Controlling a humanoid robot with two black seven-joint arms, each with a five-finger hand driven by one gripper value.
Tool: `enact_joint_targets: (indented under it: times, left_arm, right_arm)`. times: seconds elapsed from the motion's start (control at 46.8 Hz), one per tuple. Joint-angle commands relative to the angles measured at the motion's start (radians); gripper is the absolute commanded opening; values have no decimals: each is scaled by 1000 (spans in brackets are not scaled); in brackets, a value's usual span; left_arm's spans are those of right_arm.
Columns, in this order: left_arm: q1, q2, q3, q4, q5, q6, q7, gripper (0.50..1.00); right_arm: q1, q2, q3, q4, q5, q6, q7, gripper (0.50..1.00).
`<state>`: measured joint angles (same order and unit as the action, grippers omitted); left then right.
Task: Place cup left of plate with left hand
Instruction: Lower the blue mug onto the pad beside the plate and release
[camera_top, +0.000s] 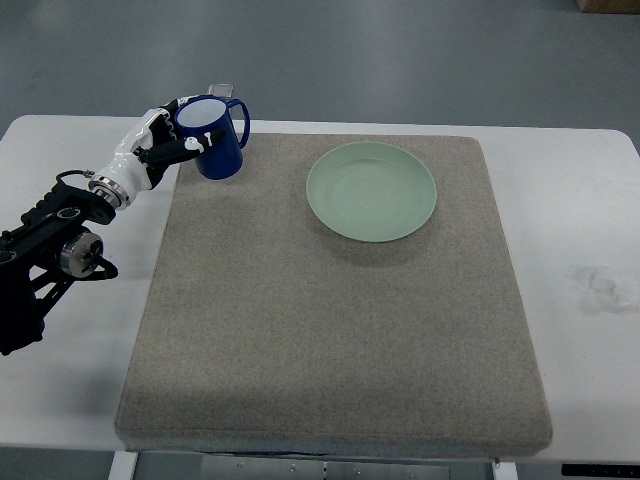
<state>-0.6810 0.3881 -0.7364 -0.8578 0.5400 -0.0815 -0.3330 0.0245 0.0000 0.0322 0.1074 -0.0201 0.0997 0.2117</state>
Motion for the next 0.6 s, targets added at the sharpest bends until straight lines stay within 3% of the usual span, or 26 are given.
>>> enact_joint_targets:
  times: [0.0,0.278,0.578]
  left_arm:
    - [0,-5,0,2,-3,0,0,686]
    - [0,-5,0,2,-11,6,2,771]
    - [1,-28,3,37,-9,6,2,827]
  right_arm:
    - [0,0,0,0,0,0,0,932]
    - [0,0,0,0,0,0,0,932]
    - [0,0,0,0,0,0,0,932]
